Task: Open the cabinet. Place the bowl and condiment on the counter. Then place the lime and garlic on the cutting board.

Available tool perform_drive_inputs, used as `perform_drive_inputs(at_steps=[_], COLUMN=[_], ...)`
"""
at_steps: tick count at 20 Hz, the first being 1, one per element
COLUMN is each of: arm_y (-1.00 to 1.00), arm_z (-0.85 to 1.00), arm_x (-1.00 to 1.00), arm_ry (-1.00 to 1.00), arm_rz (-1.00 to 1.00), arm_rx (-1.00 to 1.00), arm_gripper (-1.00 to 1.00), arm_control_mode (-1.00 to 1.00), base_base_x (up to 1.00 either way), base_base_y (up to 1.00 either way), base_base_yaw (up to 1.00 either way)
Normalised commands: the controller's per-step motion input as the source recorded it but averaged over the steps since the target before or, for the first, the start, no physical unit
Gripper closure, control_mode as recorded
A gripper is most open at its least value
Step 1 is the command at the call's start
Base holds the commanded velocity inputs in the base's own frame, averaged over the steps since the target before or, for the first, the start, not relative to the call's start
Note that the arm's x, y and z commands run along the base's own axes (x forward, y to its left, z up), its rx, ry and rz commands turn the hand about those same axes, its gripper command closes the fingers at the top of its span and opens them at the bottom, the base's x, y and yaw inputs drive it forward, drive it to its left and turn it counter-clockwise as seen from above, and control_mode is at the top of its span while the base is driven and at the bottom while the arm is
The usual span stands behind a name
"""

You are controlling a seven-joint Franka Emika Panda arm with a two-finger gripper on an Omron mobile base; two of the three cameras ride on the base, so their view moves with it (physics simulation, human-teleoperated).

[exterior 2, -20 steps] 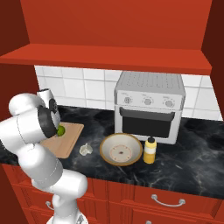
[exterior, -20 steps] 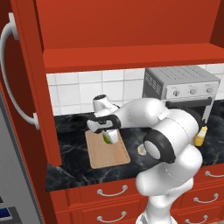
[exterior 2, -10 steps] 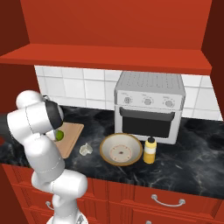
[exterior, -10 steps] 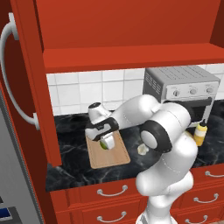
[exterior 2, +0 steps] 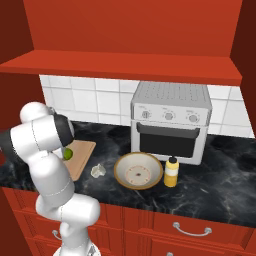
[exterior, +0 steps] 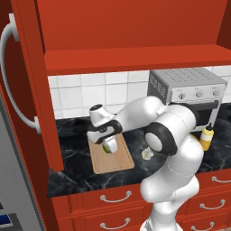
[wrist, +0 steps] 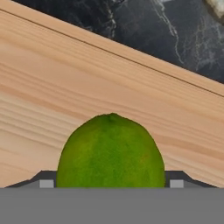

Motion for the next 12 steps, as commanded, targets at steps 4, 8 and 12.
perform_drive_inputs(at_steps=[4,8,12], arm_y=[-0.08,-0.13,-0.33], arm_z=[0.35,0.35,0.28], arm_x=[0.00,0.00,-0.07], arm_ry=[0.00,0.00,0.00], arm_rz=[0.00,0.01,0.03], arm_rx=[0.01,0.00,0.00], arm_gripper=[-1.00,-1.00,-1.00], arm_control_mode=[-1.00,-1.00,-1.00], base_base_x=[0.00,0.00,0.00], base_base_y=[0.00,0.00,0.00], base_base_yaw=[0.00,0.00,0.00])
